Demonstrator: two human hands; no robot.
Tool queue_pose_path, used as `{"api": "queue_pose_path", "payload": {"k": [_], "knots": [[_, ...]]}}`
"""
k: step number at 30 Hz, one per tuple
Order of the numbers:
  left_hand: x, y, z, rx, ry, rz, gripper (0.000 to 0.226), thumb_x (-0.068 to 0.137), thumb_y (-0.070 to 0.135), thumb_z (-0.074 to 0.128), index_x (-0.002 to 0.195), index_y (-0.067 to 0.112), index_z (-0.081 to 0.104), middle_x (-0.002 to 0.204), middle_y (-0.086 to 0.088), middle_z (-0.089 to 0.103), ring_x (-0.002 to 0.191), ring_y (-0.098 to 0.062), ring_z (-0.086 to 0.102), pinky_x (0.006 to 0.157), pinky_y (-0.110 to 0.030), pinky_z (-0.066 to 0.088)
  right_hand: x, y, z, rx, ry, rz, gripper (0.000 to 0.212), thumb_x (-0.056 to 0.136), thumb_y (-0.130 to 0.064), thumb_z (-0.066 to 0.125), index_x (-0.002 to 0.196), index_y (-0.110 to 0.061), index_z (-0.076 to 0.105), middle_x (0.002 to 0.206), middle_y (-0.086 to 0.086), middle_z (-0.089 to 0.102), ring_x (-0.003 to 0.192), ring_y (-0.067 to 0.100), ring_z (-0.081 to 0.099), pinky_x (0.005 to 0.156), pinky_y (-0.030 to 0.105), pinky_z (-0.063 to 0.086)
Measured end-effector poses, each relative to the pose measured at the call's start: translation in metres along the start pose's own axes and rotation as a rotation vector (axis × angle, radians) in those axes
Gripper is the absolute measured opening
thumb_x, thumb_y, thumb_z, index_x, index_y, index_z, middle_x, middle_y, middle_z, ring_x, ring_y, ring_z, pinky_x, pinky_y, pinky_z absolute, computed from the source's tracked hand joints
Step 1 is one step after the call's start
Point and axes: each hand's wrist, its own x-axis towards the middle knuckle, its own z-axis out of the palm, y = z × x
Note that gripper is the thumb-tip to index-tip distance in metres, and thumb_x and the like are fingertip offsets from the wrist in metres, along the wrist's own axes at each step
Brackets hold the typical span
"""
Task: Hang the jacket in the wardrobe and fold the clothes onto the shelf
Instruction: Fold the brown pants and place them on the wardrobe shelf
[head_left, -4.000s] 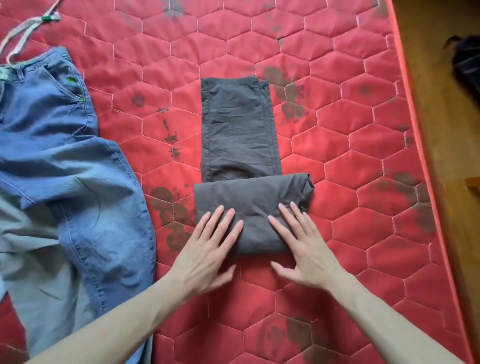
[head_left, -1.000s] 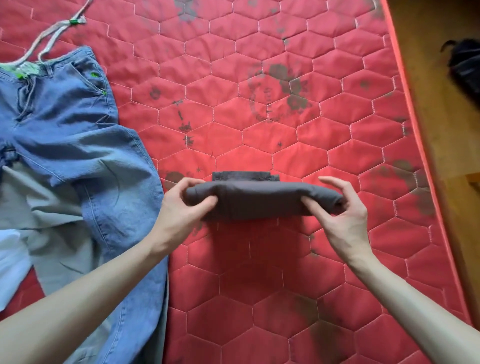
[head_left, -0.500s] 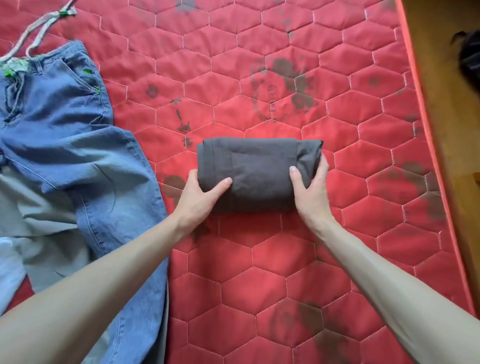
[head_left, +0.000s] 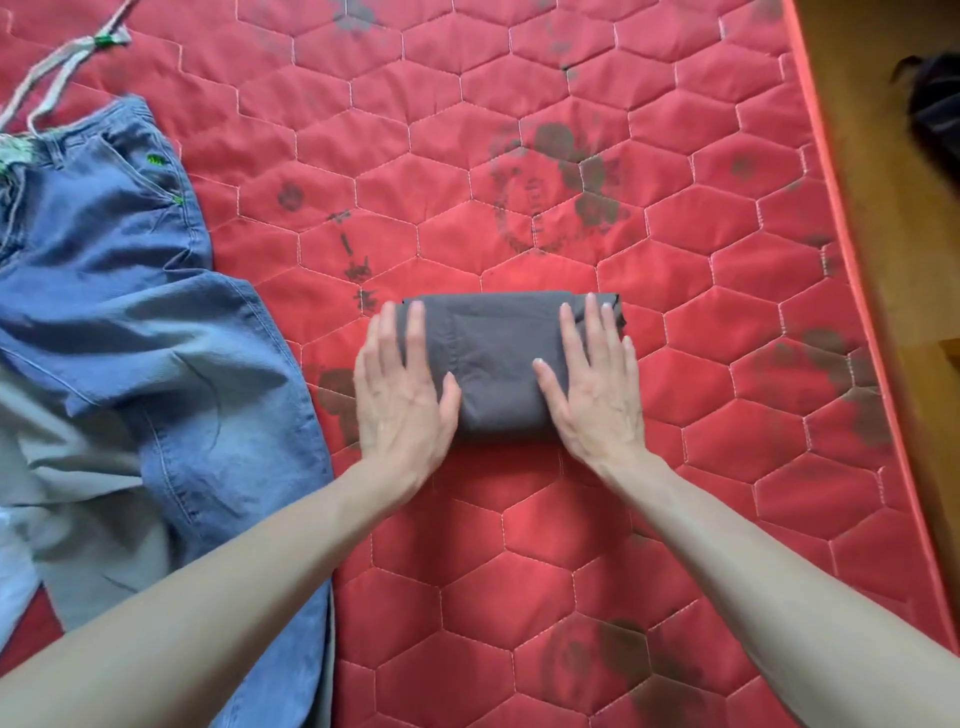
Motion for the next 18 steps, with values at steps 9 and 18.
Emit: {"api": "queue_pose_path", "payload": {"k": [9,18], "knots": [[-0.005,-0.016,0.038,0.089,-0.079,0.148,0.077,0.102,0.055,0.038,0.166,0.018,0.019,0.174,-0.014,0.009,0.16,-0.032,0.01,0.123,-0.054,0.028,-0.006,0.002,0.019,0.134,-0.017,0.132,0.087,0.102,-0.063,0.041,0.167,-0.014,0.01,0.175,0.004,0.007,0.162,0.018,0.005,0.13,0.043,0.013],[-0.001,0.018,0.011,-0.503,-0.212,-0.809,0.102,0.068,0.051,0.09,0.143,0.007,0.037,0.143,-0.021,0.042,0.135,-0.043,0.041,0.116,-0.046,0.033,0.016,-0.025,-0.003,0.52,-0.013,0.502,0.096,0.089,-0.049,0.076,0.163,-0.013,0.027,0.162,0.01,0.035,0.15,0.025,0.032,0.123,0.034,0.02]]}}
